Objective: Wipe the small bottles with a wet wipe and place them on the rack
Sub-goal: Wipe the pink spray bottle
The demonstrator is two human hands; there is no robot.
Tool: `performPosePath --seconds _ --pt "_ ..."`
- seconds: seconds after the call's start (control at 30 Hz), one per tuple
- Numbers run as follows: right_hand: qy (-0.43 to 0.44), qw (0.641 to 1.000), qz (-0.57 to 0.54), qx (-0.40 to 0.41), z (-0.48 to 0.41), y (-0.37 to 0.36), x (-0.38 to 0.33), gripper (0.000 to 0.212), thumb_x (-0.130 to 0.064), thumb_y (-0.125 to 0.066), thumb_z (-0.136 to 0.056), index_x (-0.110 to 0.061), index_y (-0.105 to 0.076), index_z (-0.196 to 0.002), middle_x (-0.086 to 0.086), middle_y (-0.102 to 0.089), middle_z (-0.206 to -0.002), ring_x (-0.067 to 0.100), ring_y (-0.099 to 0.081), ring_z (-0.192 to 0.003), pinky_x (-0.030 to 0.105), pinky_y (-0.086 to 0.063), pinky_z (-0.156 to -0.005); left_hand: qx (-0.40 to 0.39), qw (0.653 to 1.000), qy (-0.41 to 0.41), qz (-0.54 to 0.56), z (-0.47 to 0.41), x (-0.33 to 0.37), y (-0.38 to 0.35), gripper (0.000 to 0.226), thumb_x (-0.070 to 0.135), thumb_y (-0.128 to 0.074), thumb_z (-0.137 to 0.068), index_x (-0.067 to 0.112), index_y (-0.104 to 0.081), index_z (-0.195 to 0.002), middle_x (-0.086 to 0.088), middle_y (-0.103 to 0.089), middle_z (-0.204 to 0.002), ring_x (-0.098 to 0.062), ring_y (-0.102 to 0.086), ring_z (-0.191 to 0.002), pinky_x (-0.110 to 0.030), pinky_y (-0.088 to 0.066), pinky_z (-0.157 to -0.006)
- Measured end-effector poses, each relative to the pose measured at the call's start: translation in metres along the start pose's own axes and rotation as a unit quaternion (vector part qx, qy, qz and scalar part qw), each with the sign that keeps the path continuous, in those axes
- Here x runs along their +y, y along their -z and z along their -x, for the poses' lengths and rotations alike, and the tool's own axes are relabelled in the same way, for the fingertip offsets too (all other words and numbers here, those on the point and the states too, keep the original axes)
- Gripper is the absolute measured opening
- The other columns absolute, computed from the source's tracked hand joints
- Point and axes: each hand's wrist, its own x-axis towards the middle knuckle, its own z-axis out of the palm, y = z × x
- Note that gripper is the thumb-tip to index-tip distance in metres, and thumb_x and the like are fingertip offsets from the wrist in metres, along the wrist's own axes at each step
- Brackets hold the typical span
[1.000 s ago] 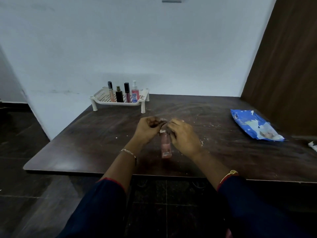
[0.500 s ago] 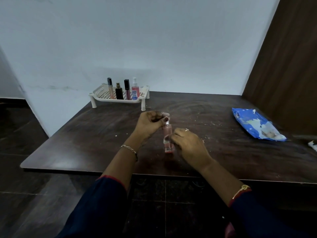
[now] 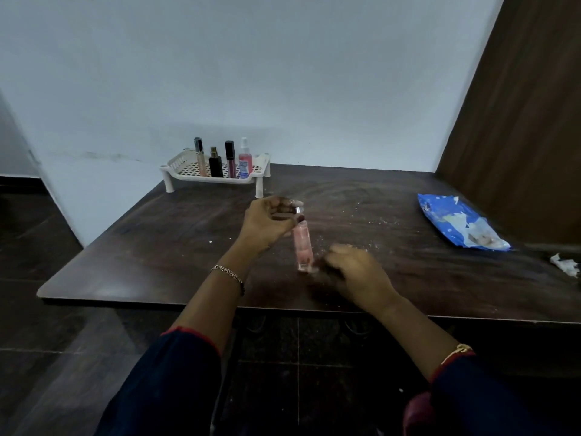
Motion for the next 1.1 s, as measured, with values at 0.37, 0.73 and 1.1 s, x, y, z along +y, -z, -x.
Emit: performPosePath --seconds 0.37,0.73,1.1 --pt "0.021 0.995 -0.005 0.102 -0.037 0.001 -0.014 0.025 0.007 -0.064 -0.078 -0.006 -0.07 -0.098 0.007 -0.067 -0.1 0.022 -0.064 -0.086 0.032 -0.053 -0.071 0.02 1.0 0.008 0.006 -0.001 -0.004 -0.007 0.031 -0.003 -0.069 -0.078 -0.006 -0.062 -0.108 -0.018 -0.068 -0.107 -0.031 -0.066 -0.101 -0.044 -0.055 -0.085" --pt "0.042 0.999 0.006 -0.013 -0.007 -0.016 -0.005 0.015 -0.015 -0.063 -0.087 -0.01 -0.07 -0.1 0.005 -0.065 -0.102 0.026 -0.065 -0.084 0.038 -0.053 -0.068 -0.009 1.0 0.025 0.014 -0.004 0.004 -0.009 0.029 -0.003 -0.064 -0.083 -0.009 -0.059 -0.111 -0.018 -0.066 -0.113 -0.022 -0.064 -0.09 -0.025 -0.055 -0.063" --pt "0.025 0.997 0.031 0.064 -0.04 0.002 -0.009 0.019 0.005 -0.063 -0.077 -0.003 -0.068 -0.094 0.013 -0.066 -0.101 0.03 -0.063 -0.086 0.036 -0.053 -0.069 -0.007 0.999 0.037 0.006 -0.005 0.005 -0.005 0.033 -0.005 -0.067 -0.079 -0.008 -0.06 -0.111 -0.021 -0.067 -0.109 -0.033 -0.065 -0.1 -0.047 -0.054 -0.088"
